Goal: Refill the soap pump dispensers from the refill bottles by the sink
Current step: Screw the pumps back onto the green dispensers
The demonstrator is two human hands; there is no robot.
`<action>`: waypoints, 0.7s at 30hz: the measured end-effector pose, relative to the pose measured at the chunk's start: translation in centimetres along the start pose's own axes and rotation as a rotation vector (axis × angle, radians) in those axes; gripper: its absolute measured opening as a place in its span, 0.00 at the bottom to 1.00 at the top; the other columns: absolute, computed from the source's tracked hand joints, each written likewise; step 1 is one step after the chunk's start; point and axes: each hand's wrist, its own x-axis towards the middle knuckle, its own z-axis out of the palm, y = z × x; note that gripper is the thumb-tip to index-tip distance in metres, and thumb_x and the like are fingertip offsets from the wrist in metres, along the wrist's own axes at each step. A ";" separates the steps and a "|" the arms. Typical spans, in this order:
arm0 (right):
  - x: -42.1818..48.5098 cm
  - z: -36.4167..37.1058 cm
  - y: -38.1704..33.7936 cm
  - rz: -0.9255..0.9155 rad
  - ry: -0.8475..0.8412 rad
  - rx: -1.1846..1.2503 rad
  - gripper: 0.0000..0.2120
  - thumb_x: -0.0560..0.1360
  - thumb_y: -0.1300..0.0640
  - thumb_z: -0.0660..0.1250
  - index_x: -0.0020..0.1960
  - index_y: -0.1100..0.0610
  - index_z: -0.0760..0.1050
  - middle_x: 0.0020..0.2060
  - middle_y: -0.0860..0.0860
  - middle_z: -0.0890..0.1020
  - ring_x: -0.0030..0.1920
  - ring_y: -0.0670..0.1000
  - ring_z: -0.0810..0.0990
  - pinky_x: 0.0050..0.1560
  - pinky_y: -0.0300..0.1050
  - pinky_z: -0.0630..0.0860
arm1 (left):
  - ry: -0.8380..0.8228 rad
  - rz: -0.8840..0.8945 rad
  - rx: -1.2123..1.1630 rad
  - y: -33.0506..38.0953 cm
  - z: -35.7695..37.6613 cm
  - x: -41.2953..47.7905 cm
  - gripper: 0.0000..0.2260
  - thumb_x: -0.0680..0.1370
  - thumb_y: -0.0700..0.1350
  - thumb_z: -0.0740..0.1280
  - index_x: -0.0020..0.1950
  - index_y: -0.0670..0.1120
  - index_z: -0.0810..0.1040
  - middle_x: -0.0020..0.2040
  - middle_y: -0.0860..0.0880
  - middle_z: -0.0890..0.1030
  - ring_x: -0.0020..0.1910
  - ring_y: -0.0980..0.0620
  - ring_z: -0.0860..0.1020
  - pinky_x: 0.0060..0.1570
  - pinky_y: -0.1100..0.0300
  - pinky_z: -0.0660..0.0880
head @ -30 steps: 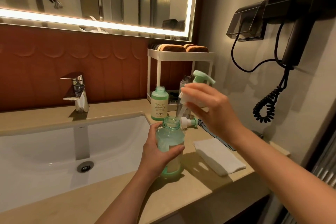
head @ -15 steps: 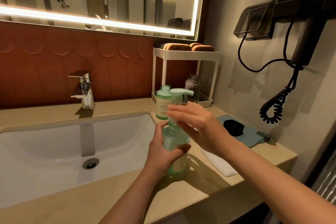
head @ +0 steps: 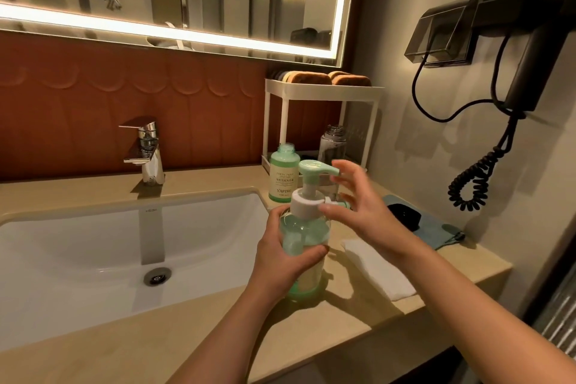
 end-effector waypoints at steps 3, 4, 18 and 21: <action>2.3 -0.5 -1.0 0.147 -0.322 0.238 0.35 0.65 0.58 0.70 0.69 0.47 0.61 0.65 0.42 0.69 0.68 0.43 0.66 0.68 0.43 0.63 | 0.001 -0.001 0.017 0.2 0.1 0.0 0.31 0.66 0.45 0.77 0.60 0.61 0.63 0.55 0.60 0.72 0.54 0.59 0.73 0.48 0.67 0.70; 3.0 -0.5 -1.2 0.157 -0.376 0.269 0.34 0.65 0.61 0.69 0.68 0.49 0.62 0.64 0.42 0.71 0.66 0.42 0.68 0.66 0.40 0.65 | -0.002 0.000 0.017 0.2 0.1 0.0 0.30 0.66 0.46 0.77 0.59 0.61 0.63 0.55 0.60 0.72 0.54 0.59 0.73 0.48 0.67 0.70; 2.7 3.8 -2.0 0.006 0.074 -0.065 0.08 0.68 0.53 0.73 0.40 0.53 0.75 0.41 0.49 0.81 0.44 0.44 0.79 0.44 0.37 0.75 | -0.020 -0.052 0.026 0.4 0.3 0.0 0.36 0.66 0.46 0.76 0.68 0.57 0.60 0.61 0.56 0.72 0.61 0.54 0.71 0.62 0.53 0.72; 2.8 5.4 -1.7 0.029 0.190 -0.154 0.09 0.72 0.51 0.69 0.45 0.56 0.73 0.45 0.52 0.80 0.46 0.48 0.77 0.48 0.45 0.74 | -0.001 -0.063 0.019 0.6 0.6 0.1 0.34 0.66 0.46 0.77 0.65 0.57 0.61 0.57 0.58 0.72 0.59 0.55 0.72 0.59 0.57 0.73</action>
